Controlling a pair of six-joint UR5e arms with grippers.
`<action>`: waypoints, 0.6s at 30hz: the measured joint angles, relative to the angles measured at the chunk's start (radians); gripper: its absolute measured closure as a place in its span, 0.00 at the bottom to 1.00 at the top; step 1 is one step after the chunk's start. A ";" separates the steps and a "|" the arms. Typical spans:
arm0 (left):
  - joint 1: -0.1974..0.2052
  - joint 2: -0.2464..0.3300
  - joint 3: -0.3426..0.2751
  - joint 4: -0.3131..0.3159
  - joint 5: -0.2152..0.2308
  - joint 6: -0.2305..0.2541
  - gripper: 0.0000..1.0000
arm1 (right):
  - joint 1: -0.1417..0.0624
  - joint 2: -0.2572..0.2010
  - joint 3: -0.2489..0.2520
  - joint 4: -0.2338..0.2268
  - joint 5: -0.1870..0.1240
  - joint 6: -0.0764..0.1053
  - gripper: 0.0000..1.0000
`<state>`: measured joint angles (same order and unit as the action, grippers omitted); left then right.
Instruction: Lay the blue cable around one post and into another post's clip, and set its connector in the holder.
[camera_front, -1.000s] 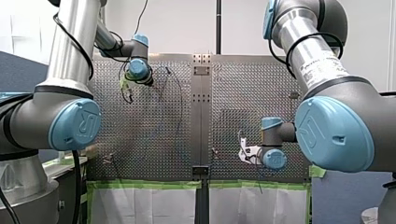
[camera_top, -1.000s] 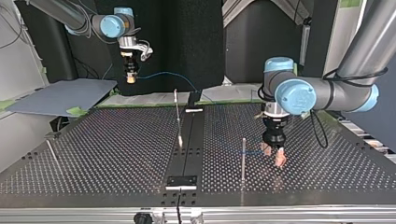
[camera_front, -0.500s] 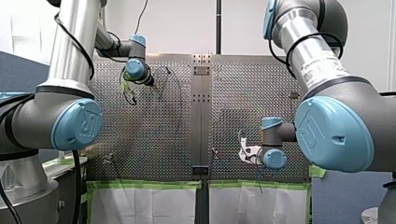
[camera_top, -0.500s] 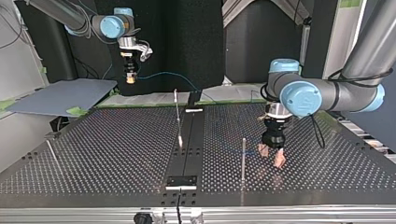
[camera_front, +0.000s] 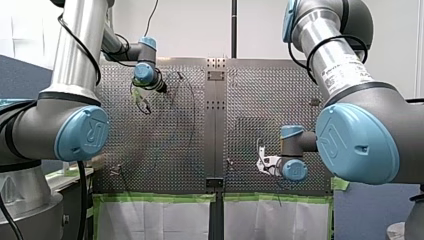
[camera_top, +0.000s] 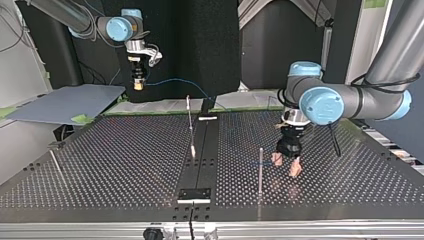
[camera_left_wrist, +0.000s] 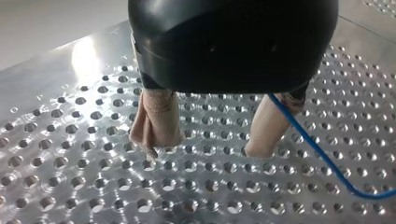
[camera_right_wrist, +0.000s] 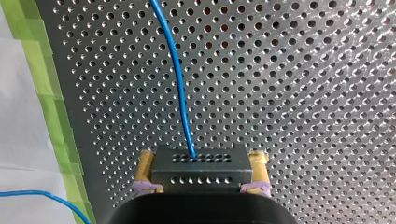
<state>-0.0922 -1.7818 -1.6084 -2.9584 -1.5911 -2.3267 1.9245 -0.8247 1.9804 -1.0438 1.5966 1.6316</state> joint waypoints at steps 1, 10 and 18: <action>-0.001 0.000 0.000 0.000 0.003 -0.008 0.00 | 0.000 0.000 0.000 0.000 0.000 0.000 1.00; 0.001 0.017 -0.012 0.008 0.029 -0.096 0.00 | 0.000 0.000 0.000 0.006 -0.001 -0.001 1.00; 0.017 0.082 -0.077 0.069 0.073 -0.168 0.00 | 0.005 0.000 0.000 0.014 -0.001 -0.004 1.00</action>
<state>-0.0750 -1.6994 -1.6856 -2.8893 -1.5180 -2.4949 1.9298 -0.8248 1.9806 -1.0303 1.5957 1.6281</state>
